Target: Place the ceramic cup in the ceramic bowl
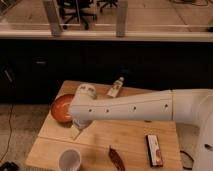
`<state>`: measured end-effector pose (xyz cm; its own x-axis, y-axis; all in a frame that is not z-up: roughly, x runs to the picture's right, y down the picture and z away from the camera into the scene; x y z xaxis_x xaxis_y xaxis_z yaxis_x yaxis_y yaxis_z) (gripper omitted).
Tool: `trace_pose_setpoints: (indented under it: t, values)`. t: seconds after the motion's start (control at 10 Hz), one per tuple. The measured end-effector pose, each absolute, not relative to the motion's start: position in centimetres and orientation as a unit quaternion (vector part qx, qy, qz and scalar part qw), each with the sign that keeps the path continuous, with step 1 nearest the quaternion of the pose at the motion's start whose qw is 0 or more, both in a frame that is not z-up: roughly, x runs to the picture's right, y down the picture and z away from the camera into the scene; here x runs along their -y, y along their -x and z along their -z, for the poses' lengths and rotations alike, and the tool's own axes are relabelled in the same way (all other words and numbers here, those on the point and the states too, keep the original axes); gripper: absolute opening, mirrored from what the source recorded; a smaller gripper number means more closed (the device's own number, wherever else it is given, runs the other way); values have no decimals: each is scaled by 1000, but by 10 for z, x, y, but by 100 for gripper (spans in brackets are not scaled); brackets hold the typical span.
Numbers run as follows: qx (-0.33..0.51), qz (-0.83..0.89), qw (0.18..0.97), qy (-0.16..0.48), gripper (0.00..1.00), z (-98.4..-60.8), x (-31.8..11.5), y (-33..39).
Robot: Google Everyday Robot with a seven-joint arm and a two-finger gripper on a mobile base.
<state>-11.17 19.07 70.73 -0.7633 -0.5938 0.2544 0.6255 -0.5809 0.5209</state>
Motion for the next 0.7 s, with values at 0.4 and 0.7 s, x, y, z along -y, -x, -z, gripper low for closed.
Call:
trace_pose_setpoints:
  t: [0.4,0.7]
  values:
    - [345,879,329,12,80,-697,-198,112]
    - [372,879,298,-4,80,-685,-210,119]
